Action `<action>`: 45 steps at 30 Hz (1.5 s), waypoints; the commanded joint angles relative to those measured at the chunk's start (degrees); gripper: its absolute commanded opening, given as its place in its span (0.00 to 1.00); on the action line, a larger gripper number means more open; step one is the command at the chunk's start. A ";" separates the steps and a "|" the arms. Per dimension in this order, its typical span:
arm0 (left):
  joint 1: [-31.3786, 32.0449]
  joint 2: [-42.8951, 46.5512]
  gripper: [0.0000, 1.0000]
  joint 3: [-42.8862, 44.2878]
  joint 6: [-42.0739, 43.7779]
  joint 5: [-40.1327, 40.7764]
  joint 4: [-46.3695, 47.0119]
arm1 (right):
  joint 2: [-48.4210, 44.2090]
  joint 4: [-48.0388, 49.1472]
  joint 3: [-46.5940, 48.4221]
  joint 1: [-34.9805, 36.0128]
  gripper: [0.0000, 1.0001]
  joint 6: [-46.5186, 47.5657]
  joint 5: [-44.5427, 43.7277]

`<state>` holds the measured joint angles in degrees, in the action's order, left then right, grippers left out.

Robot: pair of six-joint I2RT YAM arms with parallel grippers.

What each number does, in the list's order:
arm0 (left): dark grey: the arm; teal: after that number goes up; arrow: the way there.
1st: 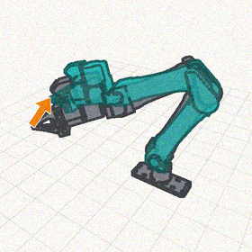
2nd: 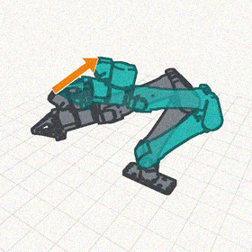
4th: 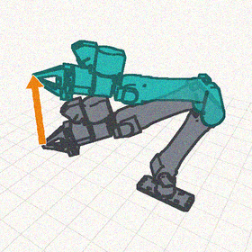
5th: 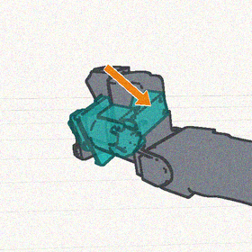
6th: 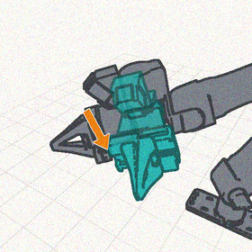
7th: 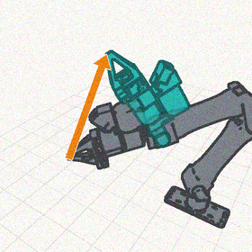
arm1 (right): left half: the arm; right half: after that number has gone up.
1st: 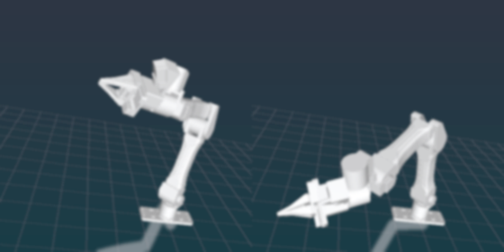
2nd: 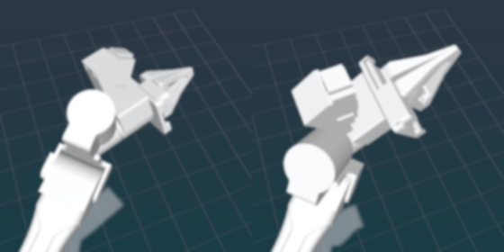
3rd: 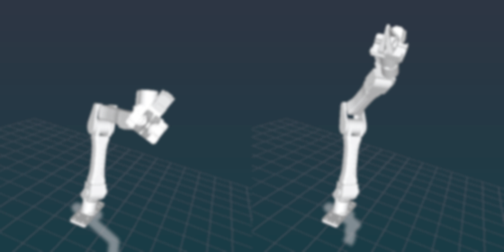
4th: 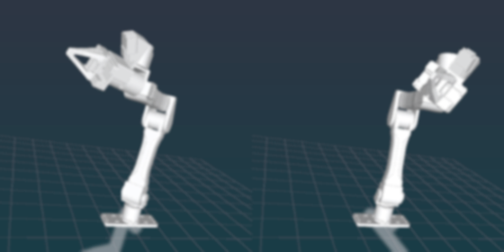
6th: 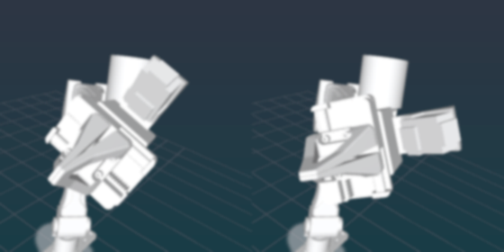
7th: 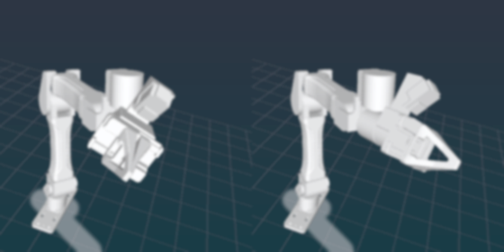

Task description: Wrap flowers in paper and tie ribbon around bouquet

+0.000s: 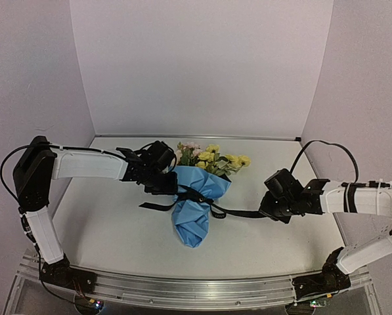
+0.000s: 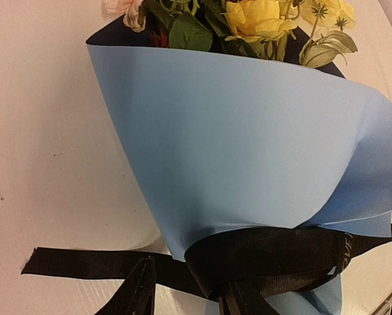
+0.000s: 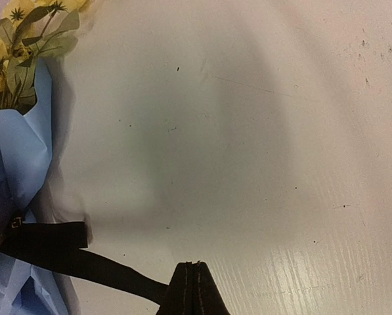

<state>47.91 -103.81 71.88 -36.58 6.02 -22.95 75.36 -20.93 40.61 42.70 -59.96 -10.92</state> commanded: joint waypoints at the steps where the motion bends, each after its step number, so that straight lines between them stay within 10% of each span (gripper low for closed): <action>1: 0.57 -0.27 0.33 1.17 -0.87 -0.52 1.89 | 0.87 -0.69 2.87 0.13 0.00 1.21 -1.27; 18: 0.61 2.10 0.00 -0.91 -1.30 7.06 0.66 | -2.12 -3.71 3.34 0.08 0.00 1.77 -5.26; 45: -0.27 2.89 0.22 -0.46 0.66 4.02 2.39 | -0.49 -3.98 4.01 0.23 0.00 3.89 -1.73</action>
<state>47.57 -102.39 71.11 -37.23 12.67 -23.89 73.50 -26.58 42.62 42.81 -58.15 -15.01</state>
